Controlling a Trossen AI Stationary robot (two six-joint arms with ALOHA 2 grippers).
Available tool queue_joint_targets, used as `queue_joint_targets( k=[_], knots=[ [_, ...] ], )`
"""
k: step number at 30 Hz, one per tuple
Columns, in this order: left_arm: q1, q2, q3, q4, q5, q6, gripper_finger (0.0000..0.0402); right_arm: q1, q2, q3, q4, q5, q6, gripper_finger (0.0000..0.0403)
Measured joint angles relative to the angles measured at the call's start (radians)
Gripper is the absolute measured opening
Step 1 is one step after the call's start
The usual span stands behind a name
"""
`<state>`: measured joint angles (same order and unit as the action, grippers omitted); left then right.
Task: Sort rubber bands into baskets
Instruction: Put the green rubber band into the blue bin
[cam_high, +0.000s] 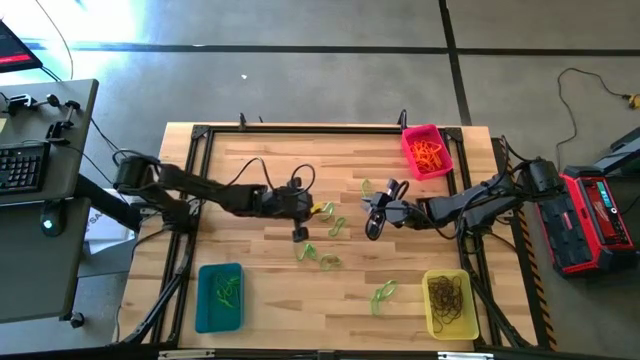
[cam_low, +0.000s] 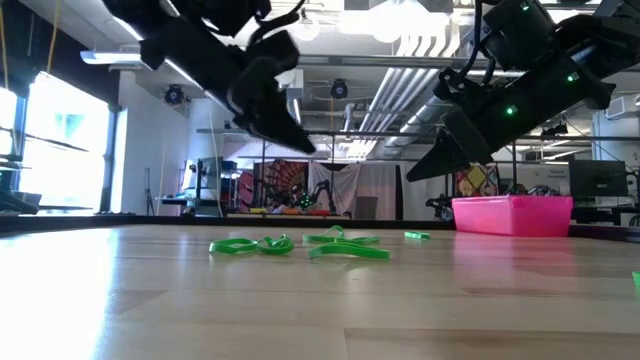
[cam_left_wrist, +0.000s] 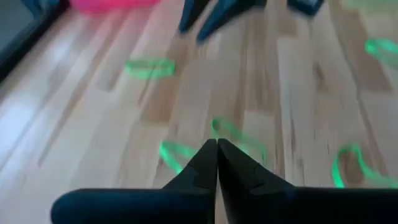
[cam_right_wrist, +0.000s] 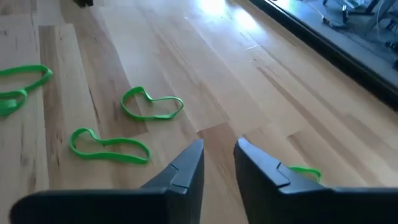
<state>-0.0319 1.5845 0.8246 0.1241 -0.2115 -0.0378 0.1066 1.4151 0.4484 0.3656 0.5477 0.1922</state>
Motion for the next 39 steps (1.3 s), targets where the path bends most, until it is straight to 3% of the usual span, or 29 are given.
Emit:
queue_joint_targets(
  k=[9, 15, 25, 31, 39],
  knots=[
    [0.0, 0.059, -0.133, 0.411, 0.019, 0.063, 0.0001, 0.014, 0.0, 0.0, -0.053, -0.05, 0.148, 0.0092],
    [0.0, 0.047, -0.212, 0.533, 0.019, 0.086, 0.0001, 0.059, 0.0, 0.0, -0.062, -0.073, 0.148, 0.0092],
    [0.0, 0.046, -0.226, 0.556, 0.019, 0.056, 0.0, 0.106, 0.0, 0.0, -0.154, -0.077, 0.258, 0.0127],
    [0.021, 0.046, -0.226, 0.557, 0.02, 0.07, 0.0, 0.018, 0.0, 0.0, -0.223, 0.075, 0.35, 0.0157],
    [0.016, 0.046, -0.225, 0.586, 0.019, 0.049, 0.0, -0.124, 0.015, 0.0, -0.191, 0.047, 0.48, 0.0158]
  ],
)
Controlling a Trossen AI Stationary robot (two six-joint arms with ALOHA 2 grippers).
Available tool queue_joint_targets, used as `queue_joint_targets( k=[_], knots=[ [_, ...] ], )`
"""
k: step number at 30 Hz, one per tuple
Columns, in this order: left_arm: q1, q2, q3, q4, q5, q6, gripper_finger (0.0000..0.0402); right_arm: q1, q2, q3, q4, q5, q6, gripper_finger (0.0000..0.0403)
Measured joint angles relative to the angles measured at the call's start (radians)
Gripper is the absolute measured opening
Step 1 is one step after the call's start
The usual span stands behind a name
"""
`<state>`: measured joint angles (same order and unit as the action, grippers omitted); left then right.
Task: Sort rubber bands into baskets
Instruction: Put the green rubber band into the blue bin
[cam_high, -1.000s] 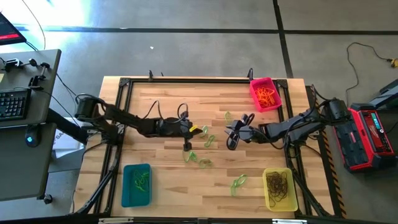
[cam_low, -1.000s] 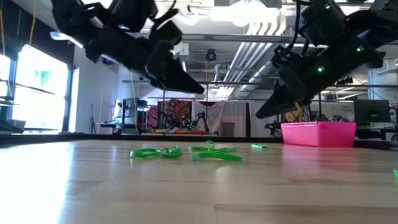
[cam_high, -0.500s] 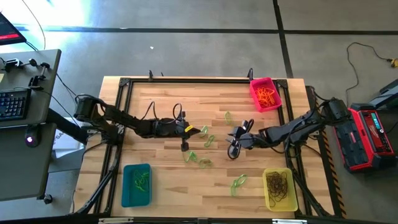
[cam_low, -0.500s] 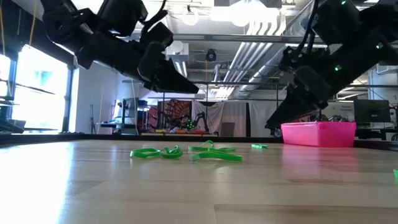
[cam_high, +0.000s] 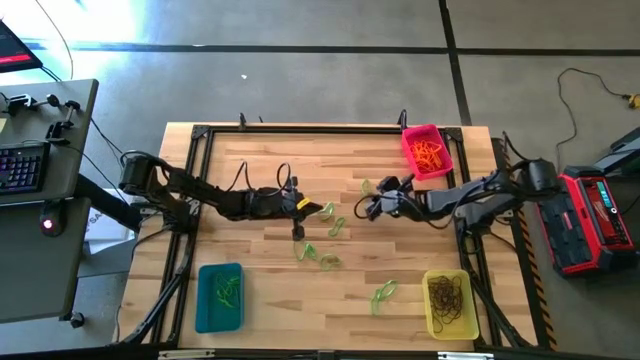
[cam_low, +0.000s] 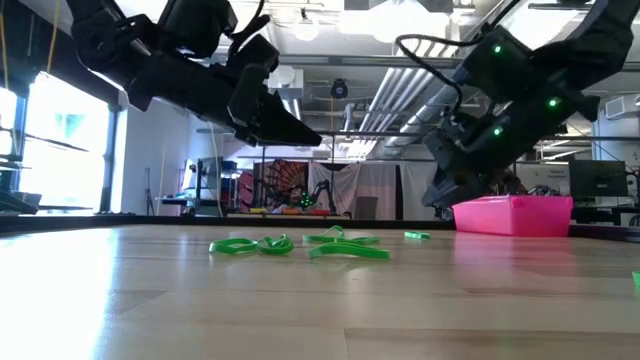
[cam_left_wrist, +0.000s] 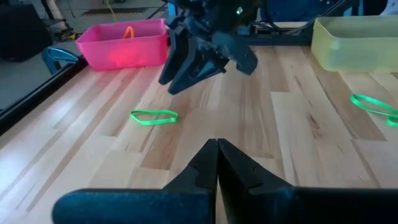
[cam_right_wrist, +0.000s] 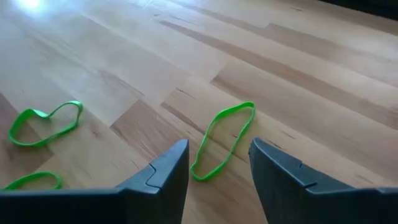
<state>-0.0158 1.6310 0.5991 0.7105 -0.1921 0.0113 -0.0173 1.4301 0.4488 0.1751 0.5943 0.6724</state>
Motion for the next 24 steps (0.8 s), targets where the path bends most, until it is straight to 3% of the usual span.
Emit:
queue_joint_targets(
  k=[10, 18, 24],
  knots=[
    [-0.005, 0.0, 0.0, -0.001, 0.0, -0.043, 0.0, -0.009, 0.192, 0.001, 0.148, -0.011, -0.017, 0.0158],
    [-0.019, 0.0, 0.0, -0.001, 0.0, -0.027, 0.0, -0.009, 0.327, 0.069, 0.171, 0.016, -0.052, 0.0156],
    [-0.021, 0.0, 0.0, -0.001, 0.0, -0.027, 0.0, -0.009, 0.339, 0.09, 0.168, 0.009, -0.061, 0.0093]
  ],
)
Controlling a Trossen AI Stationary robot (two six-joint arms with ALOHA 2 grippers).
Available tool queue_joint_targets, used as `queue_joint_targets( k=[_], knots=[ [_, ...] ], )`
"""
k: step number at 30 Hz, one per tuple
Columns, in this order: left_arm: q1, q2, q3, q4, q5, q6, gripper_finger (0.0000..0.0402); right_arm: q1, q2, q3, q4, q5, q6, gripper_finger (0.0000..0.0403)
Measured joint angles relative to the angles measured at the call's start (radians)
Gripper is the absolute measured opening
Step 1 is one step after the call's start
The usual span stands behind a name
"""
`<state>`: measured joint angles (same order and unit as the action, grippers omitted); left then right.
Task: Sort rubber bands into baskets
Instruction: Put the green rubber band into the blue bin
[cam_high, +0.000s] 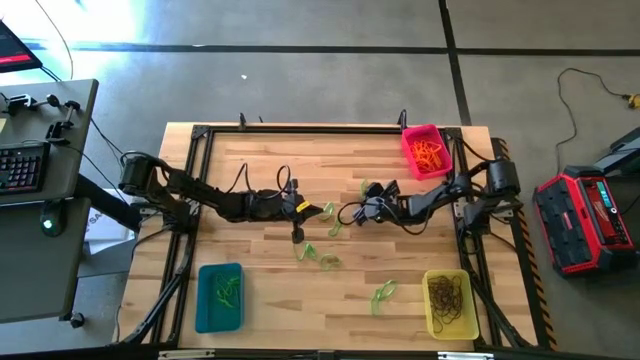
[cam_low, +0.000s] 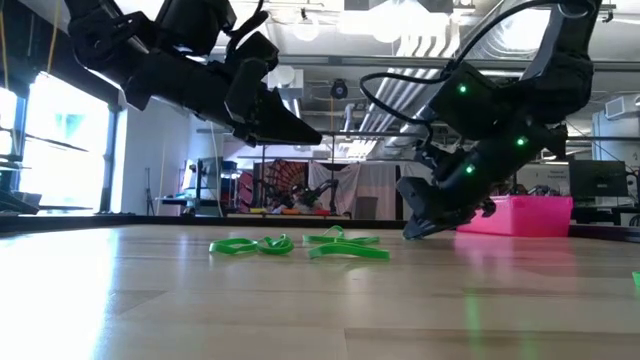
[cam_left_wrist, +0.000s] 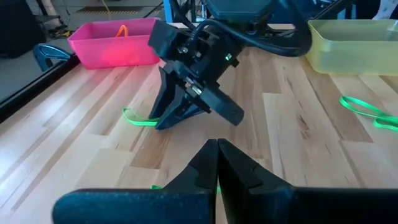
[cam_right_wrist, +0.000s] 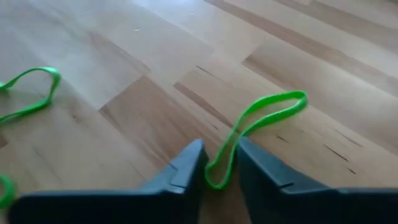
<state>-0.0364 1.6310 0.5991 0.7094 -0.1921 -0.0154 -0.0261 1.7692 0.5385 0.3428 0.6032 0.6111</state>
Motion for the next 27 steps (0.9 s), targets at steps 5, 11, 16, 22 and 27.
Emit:
queue_joint_targets(
  k=[5, 11, 16, 22, 27],
  knots=[
    [0.0, 0.0, 0.0, 0.006, 0.0, -0.006, 0.0, 0.0, 0.0, 0.002, 0.003, -0.04, -0.058, 0.0012],
    [0.0, 0.0, 0.0, 0.006, 0.022, -0.029, 0.0, 0.002, -0.02, 0.0, 0.0, -0.062, -0.071, 0.001],
    [-0.005, 0.0, 0.0, 0.002, 0.033, -0.034, 0.0, 0.028, -0.074, -0.004, -0.013, -0.114, -0.103, 0.0004],
    [-0.006, 0.0, 0.0, -0.015, 0.055, 0.0, 0.0014, 0.075, -0.124, -0.004, 0.046, -0.166, -0.14, 0.0002],
    [-0.021, 0.0, 0.0, -0.04, 0.06, 0.052, 0.0042, 0.115, -0.126, -0.004, 0.156, -0.178, -0.159, 0.0001]
  ],
)
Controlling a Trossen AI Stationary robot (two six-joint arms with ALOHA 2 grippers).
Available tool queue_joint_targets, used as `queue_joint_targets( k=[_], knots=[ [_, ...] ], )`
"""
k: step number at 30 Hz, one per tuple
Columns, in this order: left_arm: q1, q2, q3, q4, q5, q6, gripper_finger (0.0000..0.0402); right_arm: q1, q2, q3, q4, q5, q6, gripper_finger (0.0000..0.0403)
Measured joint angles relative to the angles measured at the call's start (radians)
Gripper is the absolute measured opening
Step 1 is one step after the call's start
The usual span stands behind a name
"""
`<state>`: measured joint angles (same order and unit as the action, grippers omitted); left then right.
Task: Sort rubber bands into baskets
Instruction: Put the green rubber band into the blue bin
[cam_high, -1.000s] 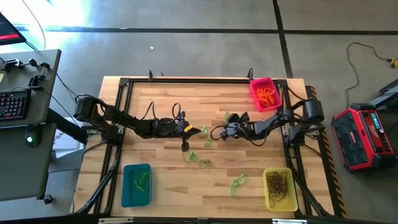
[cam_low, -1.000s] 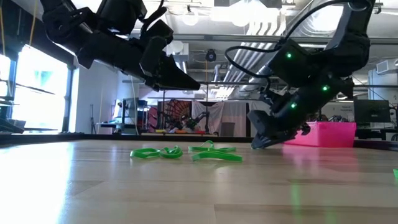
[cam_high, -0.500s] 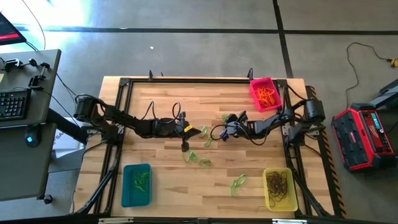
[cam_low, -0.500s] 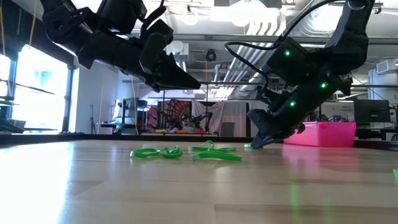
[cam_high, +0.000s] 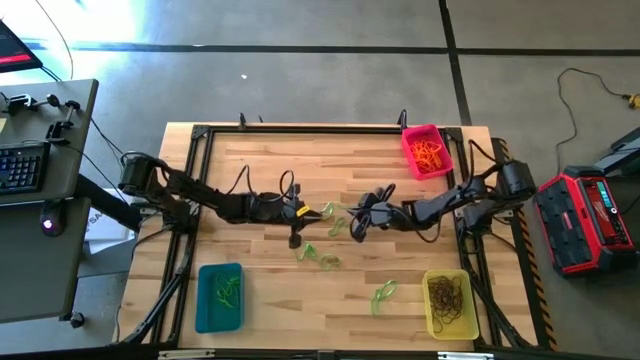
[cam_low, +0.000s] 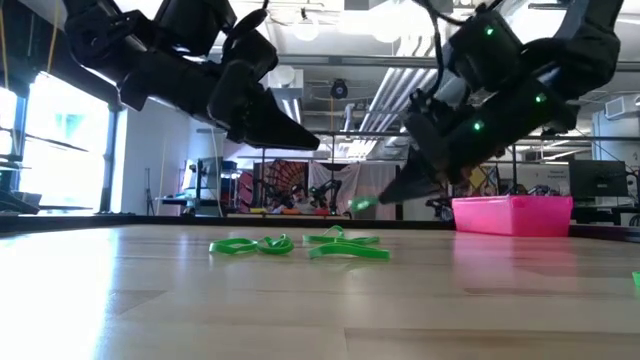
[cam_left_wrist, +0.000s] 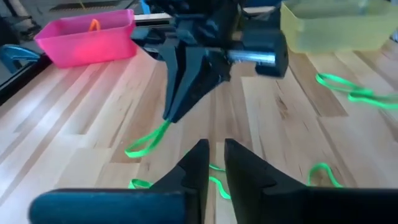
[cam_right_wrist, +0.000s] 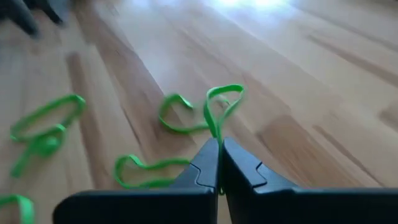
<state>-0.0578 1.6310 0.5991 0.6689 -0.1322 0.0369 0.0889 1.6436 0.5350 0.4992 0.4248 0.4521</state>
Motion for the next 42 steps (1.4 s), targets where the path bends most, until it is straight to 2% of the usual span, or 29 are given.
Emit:
queue_joint_targets(
  k=[6, 12, 20, 31, 42],
  knots=[
    [-0.031, 0.0, 0.0, 0.002, -0.012, 0.1, 0.0079, 0.038, -0.002, 0.0, 0.152, -0.073, -0.032, 0.0001],
    [-0.068, 0.0, 0.0, 0.016, -0.062, 0.242, 0.0101, 0.056, -0.002, 0.0, 0.244, -0.099, -0.024, 0.0],
    [-0.096, 0.0, 0.002, 0.132, -0.065, 0.293, 0.0104, 0.061, -0.002, 0.001, 0.357, -0.215, -0.007, 0.0],
    [-0.102, 0.021, 0.041, 0.115, -0.039, 0.325, 0.0104, 0.069, -0.002, 0.002, 0.399, -0.229, -0.016, 0.0],
    [-0.122, 0.118, 0.056, 0.123, -0.2, 0.394, 0.0104, 0.069, -0.003, 0.002, 0.42, -0.234, -0.012, 0.0]
  ],
)
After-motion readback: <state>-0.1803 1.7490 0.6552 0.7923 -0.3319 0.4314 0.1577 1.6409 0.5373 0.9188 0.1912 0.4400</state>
